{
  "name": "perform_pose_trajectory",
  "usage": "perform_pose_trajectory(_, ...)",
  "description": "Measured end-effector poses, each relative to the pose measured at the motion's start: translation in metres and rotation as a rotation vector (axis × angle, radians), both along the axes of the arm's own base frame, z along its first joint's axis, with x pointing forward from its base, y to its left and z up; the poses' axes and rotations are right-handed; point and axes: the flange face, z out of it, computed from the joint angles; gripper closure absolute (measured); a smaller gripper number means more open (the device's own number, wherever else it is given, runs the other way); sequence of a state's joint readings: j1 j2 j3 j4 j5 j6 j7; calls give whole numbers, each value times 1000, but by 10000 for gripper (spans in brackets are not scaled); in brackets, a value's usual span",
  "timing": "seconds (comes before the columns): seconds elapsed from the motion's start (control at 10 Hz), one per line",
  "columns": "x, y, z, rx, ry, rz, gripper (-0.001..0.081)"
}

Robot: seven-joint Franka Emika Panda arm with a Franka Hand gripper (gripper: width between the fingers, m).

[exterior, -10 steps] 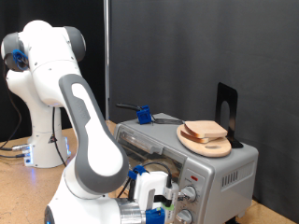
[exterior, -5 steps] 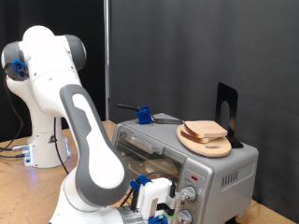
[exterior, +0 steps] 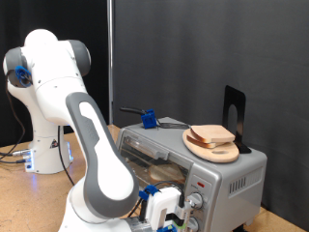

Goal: Make a piece of toast with the oven

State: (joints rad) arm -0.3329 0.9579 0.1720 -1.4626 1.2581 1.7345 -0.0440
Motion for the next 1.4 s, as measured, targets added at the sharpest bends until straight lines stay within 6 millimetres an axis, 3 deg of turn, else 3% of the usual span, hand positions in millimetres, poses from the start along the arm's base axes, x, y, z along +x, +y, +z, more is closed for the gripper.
perform_pose_trajectory(0.1,1,1,-2,-1,-2,1,94)
perform_pose_trajectory(0.2,1,2,-3,-1,-8,3,94)
perform_pose_trajectory(0.3,0,2,-4,-2,-19,5,285)
perform_pose_trajectory(0.4,0,3,-4,-4,-30,8,285)
perform_pose_trajectory(0.5,-1,3,-5,-4,-38,10,420)
perform_pose_trajectory(0.6,-1,3,-3,0,-43,13,420)
perform_pose_trajectory(0.7,0,4,1,4,-48,19,605)
perform_pose_trajectory(0.8,-1,4,1,4,-48,19,711)
perform_pose_trajectory(1.1,-2,5,3,-9,-79,10,711)
perform_pose_trajectory(1.4,-10,7,6,-56,-247,-24,711)
